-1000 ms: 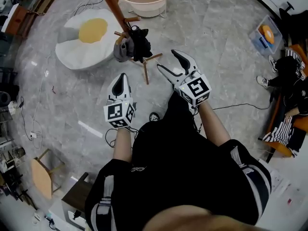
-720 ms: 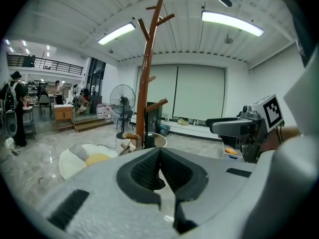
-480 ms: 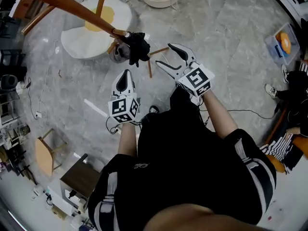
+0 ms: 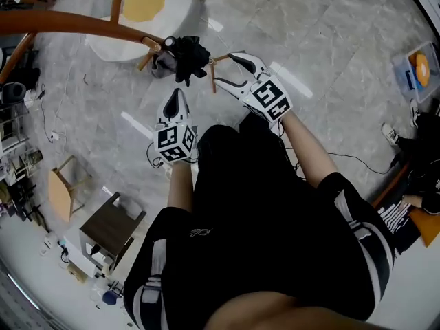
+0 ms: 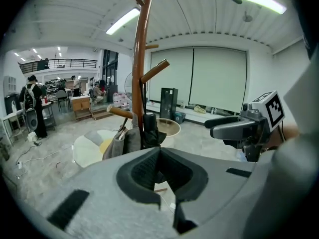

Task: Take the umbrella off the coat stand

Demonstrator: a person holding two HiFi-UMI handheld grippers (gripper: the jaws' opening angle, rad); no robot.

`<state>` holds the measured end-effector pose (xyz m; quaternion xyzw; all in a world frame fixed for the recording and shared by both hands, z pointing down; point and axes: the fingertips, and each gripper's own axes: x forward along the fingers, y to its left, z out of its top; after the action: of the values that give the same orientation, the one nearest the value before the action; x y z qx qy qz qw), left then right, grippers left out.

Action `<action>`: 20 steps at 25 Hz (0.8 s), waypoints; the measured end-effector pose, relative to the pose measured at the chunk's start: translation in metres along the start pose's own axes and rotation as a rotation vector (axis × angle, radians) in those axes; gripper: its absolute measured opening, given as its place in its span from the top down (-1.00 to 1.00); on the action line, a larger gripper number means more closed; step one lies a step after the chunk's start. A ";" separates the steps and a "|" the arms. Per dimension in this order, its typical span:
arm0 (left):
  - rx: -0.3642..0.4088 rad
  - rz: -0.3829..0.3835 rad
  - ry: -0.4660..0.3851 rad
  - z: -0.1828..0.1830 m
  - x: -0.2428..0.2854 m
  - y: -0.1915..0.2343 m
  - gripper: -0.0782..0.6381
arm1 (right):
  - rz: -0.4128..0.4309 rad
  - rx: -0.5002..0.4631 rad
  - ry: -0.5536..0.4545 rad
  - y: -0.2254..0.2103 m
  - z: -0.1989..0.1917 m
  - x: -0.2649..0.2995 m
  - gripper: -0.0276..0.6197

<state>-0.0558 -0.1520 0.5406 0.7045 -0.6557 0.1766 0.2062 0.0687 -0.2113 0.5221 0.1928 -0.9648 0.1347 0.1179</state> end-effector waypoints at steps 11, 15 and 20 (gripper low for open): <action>-0.033 0.039 0.085 -0.037 0.025 0.033 0.79 | 0.075 0.043 0.045 -0.017 -0.035 0.077 -0.15; -0.029 0.037 0.109 -0.043 0.031 0.047 0.79 | 0.080 0.050 0.075 -0.023 -0.047 0.102 -0.23; -0.027 0.035 0.126 -0.041 0.037 0.066 0.79 | 0.076 0.074 0.087 -0.028 -0.053 0.130 -0.28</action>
<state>-0.1181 -0.1658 0.5991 0.6777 -0.6559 0.2153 0.2535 -0.0274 -0.2643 0.6141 0.1542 -0.9598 0.1827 0.1473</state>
